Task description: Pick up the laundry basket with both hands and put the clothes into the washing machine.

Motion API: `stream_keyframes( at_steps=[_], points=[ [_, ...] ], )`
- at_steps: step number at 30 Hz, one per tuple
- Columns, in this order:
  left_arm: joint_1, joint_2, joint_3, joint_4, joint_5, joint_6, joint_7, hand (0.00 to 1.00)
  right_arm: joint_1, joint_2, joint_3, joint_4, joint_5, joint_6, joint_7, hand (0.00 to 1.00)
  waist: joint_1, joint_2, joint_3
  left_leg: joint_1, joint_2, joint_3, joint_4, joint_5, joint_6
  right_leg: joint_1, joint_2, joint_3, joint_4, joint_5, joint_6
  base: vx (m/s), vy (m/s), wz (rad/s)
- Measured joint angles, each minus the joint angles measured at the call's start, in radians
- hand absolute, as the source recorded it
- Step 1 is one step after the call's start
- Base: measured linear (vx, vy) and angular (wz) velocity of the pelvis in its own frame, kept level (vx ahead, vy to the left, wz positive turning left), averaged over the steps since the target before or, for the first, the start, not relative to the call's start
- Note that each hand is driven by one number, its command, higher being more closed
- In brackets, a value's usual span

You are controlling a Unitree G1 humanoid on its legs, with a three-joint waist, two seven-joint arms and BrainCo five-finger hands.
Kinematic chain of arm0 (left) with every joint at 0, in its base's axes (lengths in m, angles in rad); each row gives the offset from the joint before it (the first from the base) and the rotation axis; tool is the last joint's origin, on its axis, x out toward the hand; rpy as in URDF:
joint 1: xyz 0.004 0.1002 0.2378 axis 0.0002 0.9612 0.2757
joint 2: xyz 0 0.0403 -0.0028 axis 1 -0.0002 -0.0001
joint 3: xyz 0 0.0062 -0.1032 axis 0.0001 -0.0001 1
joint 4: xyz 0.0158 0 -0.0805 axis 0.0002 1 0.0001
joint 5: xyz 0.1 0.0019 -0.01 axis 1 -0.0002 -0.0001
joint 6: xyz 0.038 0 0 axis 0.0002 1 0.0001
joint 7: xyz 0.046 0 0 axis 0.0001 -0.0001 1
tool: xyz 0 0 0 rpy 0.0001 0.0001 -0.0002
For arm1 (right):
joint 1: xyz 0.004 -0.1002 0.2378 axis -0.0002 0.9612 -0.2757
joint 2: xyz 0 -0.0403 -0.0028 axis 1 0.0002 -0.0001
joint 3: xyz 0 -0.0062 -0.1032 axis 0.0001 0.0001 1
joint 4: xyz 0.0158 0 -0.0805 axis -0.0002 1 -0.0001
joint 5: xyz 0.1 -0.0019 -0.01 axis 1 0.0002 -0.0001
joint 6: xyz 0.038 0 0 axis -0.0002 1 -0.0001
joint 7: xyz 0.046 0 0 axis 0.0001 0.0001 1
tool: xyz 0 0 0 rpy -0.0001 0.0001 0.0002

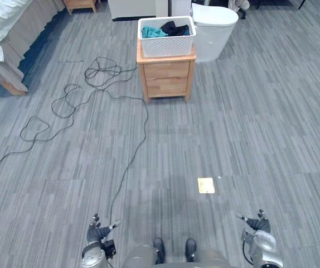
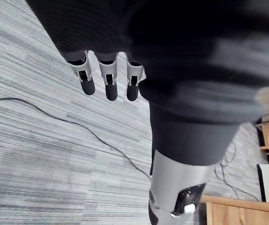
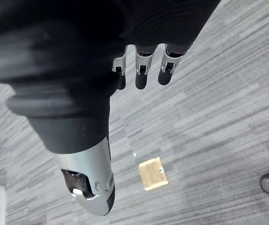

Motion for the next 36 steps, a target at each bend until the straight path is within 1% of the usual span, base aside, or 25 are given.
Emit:
stream_keyframes(
  at_steps=[3, 5, 7, 8, 9, 10, 11, 12, 13, 15, 18, 19, 20, 21, 22, 23, 24, 26, 28, 29, 30, 31, 33, 35, 36],
  points=[
    [-0.008, 0.023, -0.02, 0.001, -0.002, 0.0, 0.006, 0.0, 0.006, 0.008, 0.019, -0.03, 0.005, 0.008, -0.001, 0.0, -0.031, -0.014, 0.008, 0.076, -0.003, -0.038, -0.059, -0.014, -0.011, -0.097, -0.013, -0.04, -0.114, -0.003, 0.019, 0.41, 0.053, 0.29],
    [-0.038, 0.023, -0.025, 0.003, -0.01, 0.0, 0.006, 0.0, 0.006, -0.001, 0.019, -0.052, 0.004, 0.008, -0.002, 0.0, -0.05, -0.014, 0.02, 0.141, 0.006, -0.068, -0.119, -0.011, -0.019, -0.152, 0.003, -0.055, -0.269, 0.067, 0.02, 0.57, -0.023, 0.56],
    [-0.074, 0.016, -0.025, 0.003, -0.01, -0.001, 0.007, 0.0, 0.01, -0.025, 0.021, -0.069, 0.003, 0.008, -0.001, 0.0, -0.054, 0.004, 0.043, 0.229, 0.03, -0.091, -0.187, -0.011, -0.059, -0.179, 0.041, -0.058, -0.452, 0.186, -0.011, 0.62, -0.076, 0.52],
    [-0.08, 0.017, -0.026, 0.006, -0.008, -0.002, 0.009, 0.0, 0.017, -0.034, 0.022, -0.074, -0.004, 0.008, -0.002, 0.0, -0.062, -0.004, 0.04, 0.265, 0.033, -0.116, -0.187, -0.025, -0.092, -0.211, 0.044, -0.054, -0.496, 0.258, -0.037, 0.75, -0.146, 0.74],
    [-0.085, 0.015, -0.029, 0.022, -0.007, -0.002, 0.009, 0.0, 0.033, -0.043, 0.026, -0.085, -0.01, 0.008, -0.001, 0.0, -0.083, -0.012, 0.033, 0.303, 0.044, -0.137, -0.162, -0.047, -0.13, -0.228, 0.034, -0.048, -0.424, 0.385, -0.125, 0.77, -0.171, 0.62],
    [-0.091, -0.002, -0.029, 0.034, -0.008, 0.0, 0.008, 0.0, 0.025, -0.057, 0.033, -0.087, -0.014, 0.009, 0.0, 0.0, -0.086, 0.025, 0.046, 0.309, 0.068, -0.135, -0.129, -0.051, -0.148, -0.238, 0.047, -0.068, -0.341, 0.336, -0.151, 0.93, -0.229, 0.34],
    [-0.091, -0.012, -0.027, 0.038, -0.007, 0.0, 0.005, 0.0, 0.014, -0.052, 0.045, -0.102, -0.018, 0.008, 0.006, 0.0, -0.085, 0.039, 0.053, 0.279, 0.097, -0.115, 0.001, 0.006, -0.235, -0.231, 0.05, -0.083, -0.252, 0.231, -0.173, 0.94, -0.255, 0.01],
    [-0.087, -0.025, -0.02, 0.038, -0.006, 0.001, 0.004, 0.0, 0.015, -0.041, 0.064, -0.116, -0.023, 0.009, 0.016, 0.0, -0.086, 0.043, 0.055, 0.198, 0.122, -0.11, 0.23, 0.147, -0.239, -0.18, 0.058, -0.085, -0.232, 0.163, -0.183, 0.94, -0.258, 0.04],
    [-0.084, -0.033, -0.017, 0.036, -0.005, 0.001, 0.002, 0.0, 0.019, -0.034, 0.072, -0.129, -0.026, 0.009, 0.02, 0.0, -0.079, 0.048, 0.058, 0.141, 0.153, -0.108, 0.365, 0.23, -0.227, -0.132, 0.069, -0.087, -0.251, 0.14, -0.187, 0.79, -0.247, 0.07],
    [-0.074, -0.047, -0.013, 0.023, 0.002, 0.0, 0.001, 0.0, 0.025, 0.002, 0.1, -0.179, -0.027, 0.005, 0.021, 0.0, -0.062, 0.048, 0.067, -0.042, 0.269, -0.045, 0.779, 0.214, -0.175, 0.079, 0.128, -0.086, -0.36, 0.109, -0.206, 0.72, -0.21, -0.02],
    [-0.072, -0.077, -0.013, -0.012, 0.002, 0.0, 0.0, 0.0, 0.028, 0.011, 0.104, -0.239, -0.025, -0.006, 0.018, 0.0, -0.015, 0.023, 0.077, -0.226, 0.275, 0.036, 0.839, 0.169, -0.112, 0.283, 0.136, -0.047, -0.509, 0.103, -0.205, 0.62, -0.089, -0.23],
    [-0.072, -0.091, -0.007, -0.023, 0.002, 0.0, -0.001, 0.0, 0.025, 0.009, 0.102, -0.258, -0.025, -0.012, 0.018, 0.0, 0.014, 0.023, 0.077, -0.324, 0.27, 0.081, 0.745, 0.156, -0.093, 0.358, 0.136, -0.027, -0.582, 0.094, -0.19, 0.56, -0.022, -0.38],
    [-0.071, -0.092, -0.004, -0.024, 0.002, 0.0, -0.001, 0.0, 0.024, 0.008, 0.102, -0.259, -0.025, -0.012, 0.018, 0.0, 0.016, 0.022, 0.077, -0.341, 0.269, 0.089, 0.714, 0.156, -0.093, 0.373, 0.136, -0.023, -0.595, 0.091, -0.187, 0.68, 0.018, -0.42],
    [-0.057, -0.093, 0.004, -0.03, 0.003, 0.0, -0.001, 0.0, 0.017, 0.011, 0.105, -0.261, -0.025, -0.01, 0.017, 0.0, 0.023, 0.02, 0.079, -0.383, 0.256, 0.104, 0.554, 0.156, -0.094, 0.425, 0.132, -0.011, -0.632, 0.073, -0.17, 0.58, 0.072, -0.44],
    [-0.049, -0.094, 0.006, -0.037, 0.004, 0.001, -0.001, 0.0, 0.02, 0.01, 0.108, -0.262, -0.025, -0.011, 0.017, 0.0, 0.035, 0.011, 0.083, -0.395, 0.217, 0.096, 0.295, 0.175, -0.12, 0.487, 0.113, 0.006, -0.656, 0.033, -0.144, 0.58, 0.098, -0.47],
    [-0.043, -0.094, 0.005, -0.038, 0.004, 0.001, -0.001, 0.0, 0.023, 0.008, 0.108, -0.26, -0.026, -0.011, 0.016, 0.0, 0.038, 0.007, 0.082, -0.391, 0.197, 0.083, 0.177, 0.197, -0.143, 0.51, 0.103, 0.006, -0.664, 0.012, -0.127, 0.59, 0.149, -0.34],
    [-0.033, -0.099, 0.006, -0.038, 0.005, 0.001, 0.0, 0.0, 0.026, 0.003, 0.101, -0.255, -0.026, -0.011, 0.015, 0.0, 0.034, 0.01, 0.081, -0.385, 0.174, 0.058, 0.033, 0.225, -0.16, 0.536, 0.103, 0.01, -0.675, -0.007, -0.109, 0.6, 0.222, -0.23],
    [-0.018, -0.094, 0.009, -0.033, 0.009, 0.002, 0.002, 0.0, 0.033, -0.003, 0.095, -0.197, -0.029, -0.008, -0.001, 0.0, 0.041, 0.011, 0.059, -0.379, 0.145, 0.016, -0.034, 0.357, -0.115, 0.59, 0.07, 0.036, -0.673, -0.068, -0.064, 0.63, 0.289, -0.34],
    [-0.017, -0.092, 0.009, -0.03, 0.011, 0.007, 0.002, 0.0, 0.036, 0.017, 0.094, -0.175, -0.038, 0.0, 0.0, 0.0, 0.043, -0.035, 0.036, -0.397, 0.098, 0.04, 0.099, 0.281, -0.012, 0.546, -0.015, 0.08, -0.509, -0.091, -0.023, 0.69, 0.332, -0.41],
    [-0.016, -0.091, 0.005, -0.028, 0.012, 0.009, 0.002, 0.0, 0.037, 0.023, 0.094, -0.175, -0.044, 0.003, 0.0, 0.0, 0.044, -0.04, 0.035, -0.385, 0.094, 0.052, 0.126, 0.25, 0.005, 0.513, -0.032, 0.099, -0.413, -0.084, -0.011, 0.69, 0.341, -0.49],
    [-0.017, -0.089, -0.003, -0.011, 0.012, 0.011, 0.001, 0.0, 0.041, 0.037, 0.096, -0.174, -0.048, 0.007, 0.001, 0.0, 0.039, -0.049, 0.036, -0.333, 0.086, 0.081, 0.166, 0.189, 0.039, 0.423, -0.064, 0.131, -0.158, -0.027, 0.053, 0.66, 0.332, -0.44],
    [-0.021, -0.077, -0.014, 0.011, 0.012, 0.016, 0.001, 0.0, 0.044, 0.047, 0.104, -0.172, -0.057, 0.009, 0.002, 0.0, 0.032, -0.058, 0.035, -0.259, 0.069, 0.101, 0.179, 0.133, 0.049, 0.333, -0.107, 0.149, 0.108, 0.042, 0.063, 0.64, 0.31, -0.36],
    [-0.023, -0.069, -0.029, 0.023, 0.015, 0.018, 0.003, 0.0, 0.048, 0.047, 0.13, -0.169, -0.068, 0.01, 0.002, 0.0, 0.013, -0.059, 0.036, -0.145, 0.054, 0.112, 0.171, 0.1, 0.062, 0.228, -0.148, 0.115, 0.336, 0.028, 0.025, 0.66, 0.219, -0.09],
    [-0.025, -0.056, -0.029, 0.023, 0.02, 0.017, 0.005, 0.0, 0.048, 0.048, 0.156, -0.172, -0.079, 0.007, 0.003, 0.0, 0.006, -0.054, 0.036, -0.037, 0.054, 0.113, 0.103, 0.099, 0.061, 0.141, -0.148, 0.05, 0.342, 0.007, -0.006, 0.56, 0.096, -0.05],
    [-0.037, -0.045, -0.029, 0.03, 0.022, 0.016, 0.004, 0.0, 0.048, 0.049, 0.158, -0.173, -0.082, 0.005, 0.004, 0.0, 0.003, -0.052, 0.034, 0.017, 0.056, 0.11, 0.049, 0.099, 0.058, 0.087, -0.141, 0.001, 0.265, 0.0, 0.001, 0.46, 0.023, 0.04]
  ],
)
